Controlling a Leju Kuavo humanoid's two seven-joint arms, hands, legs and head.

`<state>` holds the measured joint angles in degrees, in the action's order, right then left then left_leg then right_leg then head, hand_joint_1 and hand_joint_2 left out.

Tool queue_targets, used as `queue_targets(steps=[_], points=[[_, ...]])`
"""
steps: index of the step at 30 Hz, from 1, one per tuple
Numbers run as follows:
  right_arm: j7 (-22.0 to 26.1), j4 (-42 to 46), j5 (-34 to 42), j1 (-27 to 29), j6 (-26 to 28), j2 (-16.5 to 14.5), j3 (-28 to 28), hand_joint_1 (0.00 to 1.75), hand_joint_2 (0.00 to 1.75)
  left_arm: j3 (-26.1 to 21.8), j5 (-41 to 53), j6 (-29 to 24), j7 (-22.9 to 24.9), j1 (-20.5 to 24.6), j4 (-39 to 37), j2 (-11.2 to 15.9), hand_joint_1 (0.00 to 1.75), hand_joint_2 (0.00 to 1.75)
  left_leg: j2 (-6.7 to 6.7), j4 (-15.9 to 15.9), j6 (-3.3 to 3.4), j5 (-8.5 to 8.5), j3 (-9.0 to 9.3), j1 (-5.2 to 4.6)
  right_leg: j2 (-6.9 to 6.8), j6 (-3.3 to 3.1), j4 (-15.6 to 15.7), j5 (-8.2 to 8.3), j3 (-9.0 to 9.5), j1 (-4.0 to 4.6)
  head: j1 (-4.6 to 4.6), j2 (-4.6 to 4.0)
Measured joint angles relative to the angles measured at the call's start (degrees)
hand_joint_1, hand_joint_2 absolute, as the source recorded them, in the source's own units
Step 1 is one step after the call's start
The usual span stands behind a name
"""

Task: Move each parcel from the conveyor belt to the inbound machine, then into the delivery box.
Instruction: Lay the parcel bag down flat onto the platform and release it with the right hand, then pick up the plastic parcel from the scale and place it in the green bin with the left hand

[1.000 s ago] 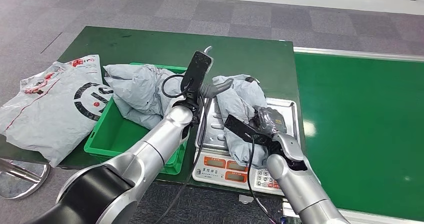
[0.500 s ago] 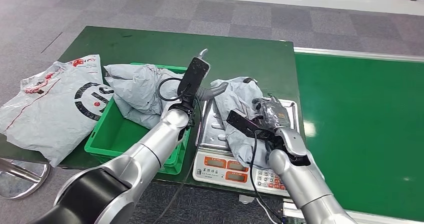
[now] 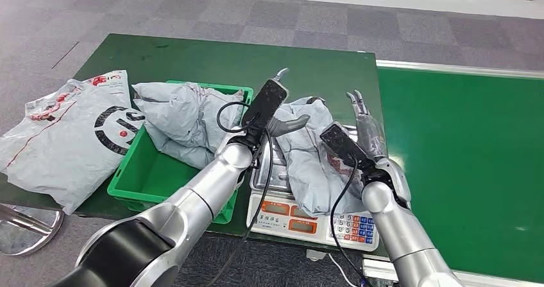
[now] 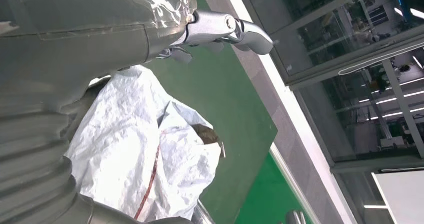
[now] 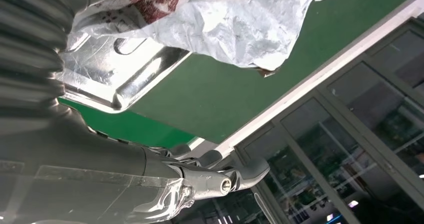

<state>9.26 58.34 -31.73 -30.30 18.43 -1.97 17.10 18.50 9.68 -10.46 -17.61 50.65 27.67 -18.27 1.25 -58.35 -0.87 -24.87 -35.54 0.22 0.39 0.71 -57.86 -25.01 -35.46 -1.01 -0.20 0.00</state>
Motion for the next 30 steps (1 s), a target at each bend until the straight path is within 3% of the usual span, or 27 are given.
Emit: queue_targets(steps=[17,21,24,30], points=[[0.2,0.0,0.4,0.0,0.0,0.0,-1.1,0.00,1.75,0.3,0.0,0.3,0.0,-0.4,0.2,-0.4,0.00,1.75,0.01,0.0,0.00,0.00,0.00,0.00,0.01,0.00,0.0,0.00,0.00,0.00,0.00,0.00],[0.4,0.0,0.8,0.0,0.1,0.0,-1.1,0.00,0.00,0.3,0.0,0.4,0.0,-0.4,0.2,-0.4,0.00,1.75,0.01,0.0,0.00,0.00,0.00,0.00,0.00,0.00,0.0,0.00,0.00,0.00,0.00,0.00],[2.2,0.0,3.9,0.1,0.9,0.0,-1.3,0.00,0.00,0.8,0.7,1.0,0.0,-0.6,0.2,-0.4,0.00,1.75,0.01,0.0,0.00,0.00,0.00,0.00,0.01,0.00,0.0,0.00,-0.01,0.00,0.00,0.00],[8.6,1.8,17.6,2.5,2.0,2.0,-3.1,0.00,0.00,3.1,4.5,1.7,0.6,-0.7,-0.4,-0.7,0.00,1.75,0.05,0.0,0.02,-0.01,-0.01,-0.02,-0.03,0.01,0.0,0.00,0.00,-0.02,0.00,0.00]])
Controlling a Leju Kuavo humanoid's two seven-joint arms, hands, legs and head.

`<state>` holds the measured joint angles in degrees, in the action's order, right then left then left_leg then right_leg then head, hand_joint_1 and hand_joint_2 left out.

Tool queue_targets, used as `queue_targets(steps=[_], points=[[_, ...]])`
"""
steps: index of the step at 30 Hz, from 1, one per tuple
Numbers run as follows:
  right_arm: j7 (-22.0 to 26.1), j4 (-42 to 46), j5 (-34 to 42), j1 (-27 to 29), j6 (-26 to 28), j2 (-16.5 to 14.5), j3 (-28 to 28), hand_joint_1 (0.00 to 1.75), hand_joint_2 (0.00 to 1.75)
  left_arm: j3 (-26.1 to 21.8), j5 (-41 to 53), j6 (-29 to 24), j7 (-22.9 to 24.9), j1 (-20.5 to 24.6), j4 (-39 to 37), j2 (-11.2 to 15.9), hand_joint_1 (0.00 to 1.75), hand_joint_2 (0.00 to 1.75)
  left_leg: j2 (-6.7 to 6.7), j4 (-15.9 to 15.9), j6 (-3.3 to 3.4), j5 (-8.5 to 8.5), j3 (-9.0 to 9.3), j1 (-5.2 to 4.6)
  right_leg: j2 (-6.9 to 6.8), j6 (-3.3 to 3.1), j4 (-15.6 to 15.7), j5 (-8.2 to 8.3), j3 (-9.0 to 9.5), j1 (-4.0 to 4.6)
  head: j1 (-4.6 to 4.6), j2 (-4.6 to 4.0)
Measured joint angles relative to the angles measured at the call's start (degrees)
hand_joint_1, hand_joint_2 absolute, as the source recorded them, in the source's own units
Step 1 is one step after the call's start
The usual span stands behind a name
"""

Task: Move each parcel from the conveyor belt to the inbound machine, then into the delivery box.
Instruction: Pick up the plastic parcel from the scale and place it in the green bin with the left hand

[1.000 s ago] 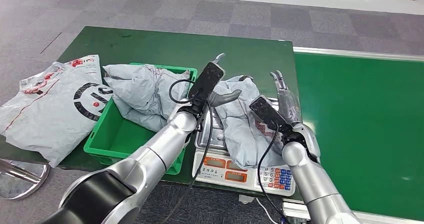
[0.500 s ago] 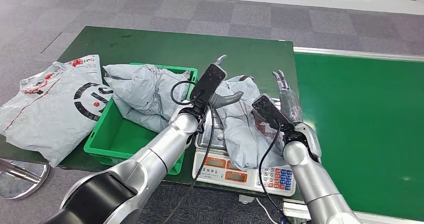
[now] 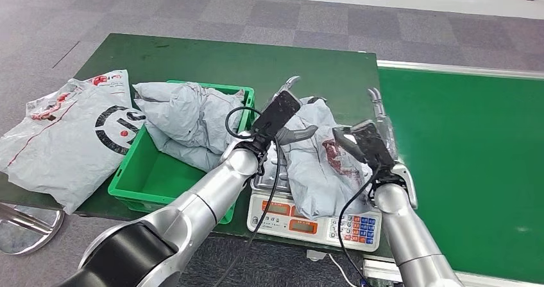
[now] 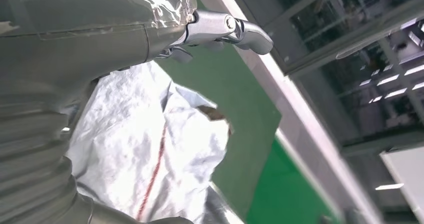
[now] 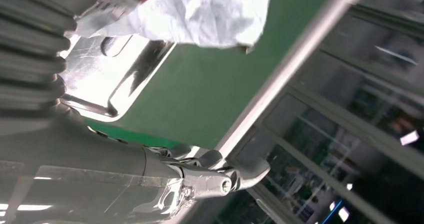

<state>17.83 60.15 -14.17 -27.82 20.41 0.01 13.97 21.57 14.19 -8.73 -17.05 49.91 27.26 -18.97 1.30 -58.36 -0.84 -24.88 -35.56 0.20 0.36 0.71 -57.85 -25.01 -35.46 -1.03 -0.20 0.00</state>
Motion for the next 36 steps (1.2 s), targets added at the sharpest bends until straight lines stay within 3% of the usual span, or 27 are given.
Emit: queue_targets(steps=[4,7,9,17,24,25,28,29,36], points=[[0.0,1.1,5.4,1.0,0.0,2.0,-1.8,0.00,1.75,4.2,8.5,5.4,2.9,-0.1,-1.8,-0.1,0.00,1.75,-0.04,0.0,0.05,-0.04,0.01,-0.05,0.03,0.01,0.0,0.00,-0.03,-0.05,0.00,0.00],[-0.5,2.4,7.1,1.7,0.4,4.2,-4.4,0.00,1.75,11.4,18.9,9.8,6.4,-1.3,-3.7,-0.2,0.00,1.75,0.02,0.0,0.09,-0.07,0.02,-0.08,-0.04,0.03,0.1,-0.02,0.02,-0.08,0.00,0.00],[-0.6,3.4,7.1,2.1,-0.5,5.7,-6.8,0.00,1.75,16.3,21.2,10.2,8.4,-2.4,-4.1,-0.2,0.00,1.75,0.02,0.0,0.12,-0.09,0.02,-0.09,-0.06,0.04,0.1,-0.02,0.04,-0.09,0.00,0.00],[-1.0,6.4,5.6,4.2,-2.1,7.5,-14.1,0.00,1.75,29.9,11.5,8.4,14.3,-2.1,-3.5,-0.3,0.00,1.75,0.08,0.0,0.20,-0.19,0.20,-0.08,-0.13,0.14,0.1,-0.10,0.27,-0.08,0.00,0.00],[-0.4,7.0,5.9,5.3,-2.7,8.1,-15.2,0.00,1.75,37.6,10.8,8.3,14.8,-0.5,-4.2,-0.3,0.00,1.75,0.07,0.0,0.21,-0.20,0.30,-0.09,-0.11,0.17,0.1,-0.13,0.42,-0.08,0.00,0.00],[-0.3,7.0,5.9,5.4,-2.7,8.1,-15.2,0.00,1.75,38.2,10.8,8.3,14.6,-0.4,-4.4,-0.3,0.09,1.75,0.07,0.0,0.21,-0.20,0.31,-0.09,-0.12,0.17,0.1,-0.13,0.43,-0.09,0.00,0.00],[-0.3,7.0,5.9,5.5,-2.7,8.1,-15.2,0.00,1.75,39.3,10.9,8.6,14.4,-0.1,-4.9,-0.3,1.40,1.75,0.08,0.0,0.21,-0.20,0.34,-0.09,-0.12,0.17,0.1,-0.13,0.48,-0.08,0.00,0.00],[-0.3,7.0,5.9,5.5,-2.7,8.1,-15.2,0.00,1.75,39.7,11.0,8.9,14.2,0.0,-5.0,-0.3,1.75,1.75,0.08,0.0,0.21,-0.20,0.35,-0.08,-0.13,0.18,0.1,-0.14,0.50,-0.08,0.00,0.00],[0.3,5.9,5.3,4.5,-2.4,6.7,-15.2,0.00,1.75,40.3,11.2,8.1,11.7,0.4,-6.7,-0.3,1.75,1.75,0.07,0.0,0.26,-0.24,0.62,-0.08,-0.14,0.19,0.1,-0.20,0.76,-0.07,0.00,0.00]])
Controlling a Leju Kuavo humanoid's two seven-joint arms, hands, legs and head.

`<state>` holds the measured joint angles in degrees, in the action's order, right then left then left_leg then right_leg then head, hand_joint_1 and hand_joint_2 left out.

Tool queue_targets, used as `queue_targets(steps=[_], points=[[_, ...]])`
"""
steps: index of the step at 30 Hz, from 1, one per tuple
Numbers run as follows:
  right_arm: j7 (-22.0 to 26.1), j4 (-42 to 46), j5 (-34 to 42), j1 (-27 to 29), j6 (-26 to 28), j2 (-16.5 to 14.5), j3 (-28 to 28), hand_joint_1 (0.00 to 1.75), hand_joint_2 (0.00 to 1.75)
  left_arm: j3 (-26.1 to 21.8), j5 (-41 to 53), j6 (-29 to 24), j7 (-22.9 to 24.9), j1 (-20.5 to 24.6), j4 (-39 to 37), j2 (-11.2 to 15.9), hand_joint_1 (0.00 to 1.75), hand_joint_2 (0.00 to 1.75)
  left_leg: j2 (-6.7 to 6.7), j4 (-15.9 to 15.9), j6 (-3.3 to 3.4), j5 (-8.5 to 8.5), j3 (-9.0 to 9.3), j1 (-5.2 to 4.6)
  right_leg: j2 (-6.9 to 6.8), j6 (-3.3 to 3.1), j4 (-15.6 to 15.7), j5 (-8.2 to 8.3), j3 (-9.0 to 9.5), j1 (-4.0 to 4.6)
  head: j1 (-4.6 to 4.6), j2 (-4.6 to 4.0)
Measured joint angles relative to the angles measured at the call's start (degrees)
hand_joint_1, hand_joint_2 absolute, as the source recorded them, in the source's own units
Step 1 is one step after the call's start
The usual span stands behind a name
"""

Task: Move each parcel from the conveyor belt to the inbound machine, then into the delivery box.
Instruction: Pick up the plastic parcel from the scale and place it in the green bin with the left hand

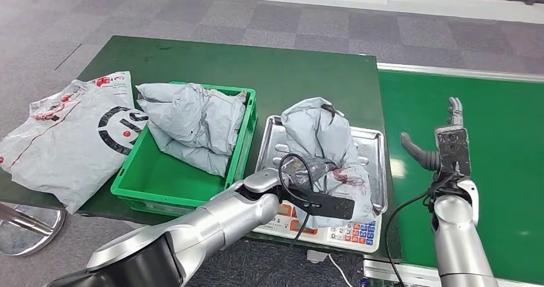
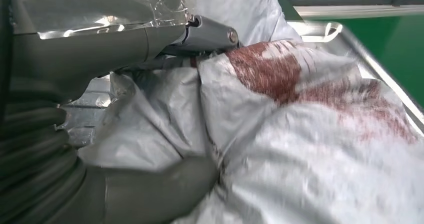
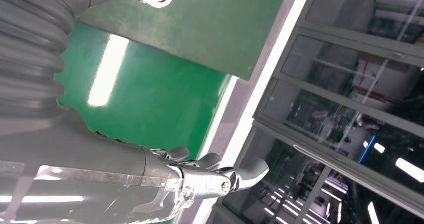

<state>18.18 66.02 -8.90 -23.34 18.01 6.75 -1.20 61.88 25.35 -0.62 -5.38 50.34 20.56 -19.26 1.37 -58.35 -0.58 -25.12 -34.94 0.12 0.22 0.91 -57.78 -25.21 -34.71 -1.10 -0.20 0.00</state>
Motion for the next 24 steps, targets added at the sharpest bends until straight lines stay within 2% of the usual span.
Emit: queue_targets(steps=[4,8,16,24], points=[[0.2,-0.2,1.5,0.0,-2.0,0.0,0.0,0.00,1.75,-2.0,-4.7,-4.2,-3.1,0.5,0.1,0.0,1.75,1.75,-0.04,0.0,-0.02,0.03,0.00,0.00,0.03,-0.02,0.0,0.04,-0.03,0.00,0.00,0.00],[1.3,-0.5,3.4,0.1,-3.2,0.3,0.0,0.00,1.75,-6.0,-7.1,-5.4,-5.5,1.3,0.9,0.0,1.75,1.75,-0.04,0.0,-0.05,0.06,-0.02,0.00,0.04,-0.03,0.0,0.05,-0.07,0.00,0.00,0.00],[2.4,-2.0,6.7,-0.5,-4.2,2.2,0.1,0.00,1.75,-9.3,-6.9,-5.3,-5.1,4.2,2.7,0.0,1.75,1.75,-0.02,0.0,-0.06,0.04,-0.10,0.00,0.04,-0.03,0.0,0.03,-0.14,0.00,0.01,0.00],[2.3,-2.6,7.9,-0.6,-5.0,3.0,0.1,0.00,1.75,-10.7,-6.9,-5.4,-5.4,4.8,2.9,0.0,1.75,1.75,-0.03,0.0,-0.06,0.04,-0.11,0.00,0.04,-0.03,0.0,0.03,-0.16,0.00,0.00,0.00]])
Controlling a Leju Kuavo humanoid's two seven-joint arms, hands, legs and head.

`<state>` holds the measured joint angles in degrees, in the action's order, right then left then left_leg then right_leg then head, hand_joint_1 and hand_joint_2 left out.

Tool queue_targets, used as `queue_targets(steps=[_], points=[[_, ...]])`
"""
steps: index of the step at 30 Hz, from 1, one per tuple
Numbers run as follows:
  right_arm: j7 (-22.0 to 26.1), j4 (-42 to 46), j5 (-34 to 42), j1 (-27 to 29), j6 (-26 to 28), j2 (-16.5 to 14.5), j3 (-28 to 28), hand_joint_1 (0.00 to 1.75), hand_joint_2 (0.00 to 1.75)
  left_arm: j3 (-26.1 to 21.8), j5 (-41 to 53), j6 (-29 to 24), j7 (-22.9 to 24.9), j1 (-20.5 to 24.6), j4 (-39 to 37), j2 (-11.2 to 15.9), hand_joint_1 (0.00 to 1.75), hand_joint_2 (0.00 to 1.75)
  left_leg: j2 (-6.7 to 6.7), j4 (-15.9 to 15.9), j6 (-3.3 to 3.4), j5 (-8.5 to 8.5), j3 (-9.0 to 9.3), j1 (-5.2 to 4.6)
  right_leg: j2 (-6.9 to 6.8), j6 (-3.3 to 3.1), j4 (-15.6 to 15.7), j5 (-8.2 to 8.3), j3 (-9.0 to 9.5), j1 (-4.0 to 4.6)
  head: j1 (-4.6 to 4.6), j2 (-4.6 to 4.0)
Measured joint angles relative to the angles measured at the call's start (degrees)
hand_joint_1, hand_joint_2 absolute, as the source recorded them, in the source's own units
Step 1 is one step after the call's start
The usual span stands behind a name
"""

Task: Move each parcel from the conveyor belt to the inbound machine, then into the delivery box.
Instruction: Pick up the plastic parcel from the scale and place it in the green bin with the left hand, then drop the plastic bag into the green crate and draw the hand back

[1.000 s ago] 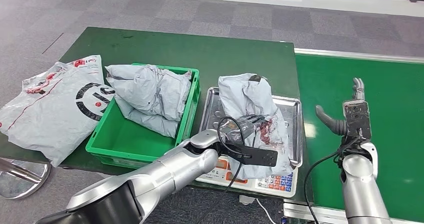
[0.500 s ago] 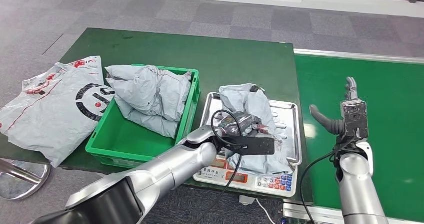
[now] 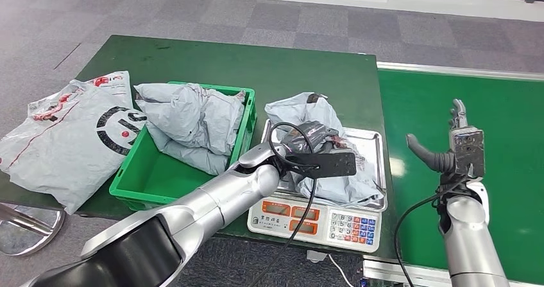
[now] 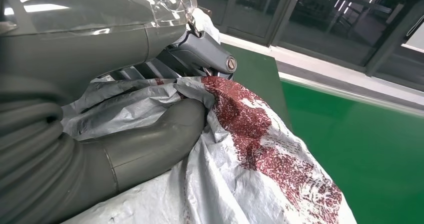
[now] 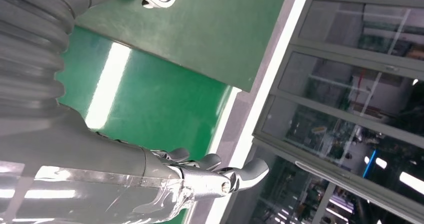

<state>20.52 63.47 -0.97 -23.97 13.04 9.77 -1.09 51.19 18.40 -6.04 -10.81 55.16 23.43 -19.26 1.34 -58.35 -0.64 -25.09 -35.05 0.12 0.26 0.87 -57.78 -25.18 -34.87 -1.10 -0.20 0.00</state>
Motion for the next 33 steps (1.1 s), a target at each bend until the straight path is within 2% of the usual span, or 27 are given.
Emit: queue_targets(steps=[4,11,13,15,19,26,33], points=[[0.2,-0.1,1.6,0.2,-1.4,0.1,0.0,0.00,1.75,-0.9,0.2,-2.3,0.0,0.4,0.0,0.2,1.75,1.75,0.00,0.0,0.00,0.00,-0.01,0.00,0.00,0.00,0.0,0.00,0.00,0.00,0.00,0.00],[0.1,-0.4,0.8,-0.5,-2.0,-0.3,1.4,0.00,1.75,-6.2,0.4,-11.4,0.1,2.1,0.5,2.4,1.75,1.75,-0.03,0.0,-0.04,0.03,-0.09,0.02,0.02,-0.01,-0.1,0.01,-0.07,0.02,0.01,0.00],[-0.3,-0.7,0.2,-1.5,-1.7,-1.0,2.0,0.00,1.75,-7.5,3.3,-15.0,1.4,2.5,0.6,3.4,1.75,1.75,-0.02,0.0,-0.06,0.05,-0.09,0.04,0.02,-0.02,-0.1,0.01,-0.08,0.04,0.00,0.00],[-1.2,-0.9,-0.5,-2.3,-1.4,-1.9,2.5,0.00,1.75,-8.2,8.0,-17.6,5.0,3.3,0.6,4.6,1.75,1.75,-0.02,0.0,-0.08,0.07,-0.10,0.05,0.02,-0.02,-0.1,0.02,-0.09,0.06,0.00,0.00],[-4.0,-1.1,-1.5,-4.3,-1.4,-3.3,3.0,0.00,1.75,-9.8,16.0,-17.9,12.0,4.7,0.1,7.2,1.75,1.75,-0.05,0.1,-0.13,0.10,-0.10,0.06,0.06,-0.05,-0.1,0.03,-0.14,0.06,0.00,0.00],[-4.5,-1.3,-2.4,-5.7,-0.8,-4.3,3.4,0.00,1.75,-12.1,19.5,-18.2,13.5,5.1,-0.5,9.2,1.75,1.75,0.04,0.1,-0.14,0.11,-0.17,0.05,0.00,-0.05,-0.1,0.02,-0.15,0.04,0.00,0.00],[-6.6,-0.3,-4.7,-5.7,-0.3,-5.1,4.0,0.00,1.75,-13.3,26.7,-17.8,19.3,5.2,-1.3,11.5,1.75,1.75,-0.02,0.1,-0.14,0.10,-0.18,0.05,0.05,-0.06,-0.1,0.02,-0.20,0.05,0.00,0.00]])
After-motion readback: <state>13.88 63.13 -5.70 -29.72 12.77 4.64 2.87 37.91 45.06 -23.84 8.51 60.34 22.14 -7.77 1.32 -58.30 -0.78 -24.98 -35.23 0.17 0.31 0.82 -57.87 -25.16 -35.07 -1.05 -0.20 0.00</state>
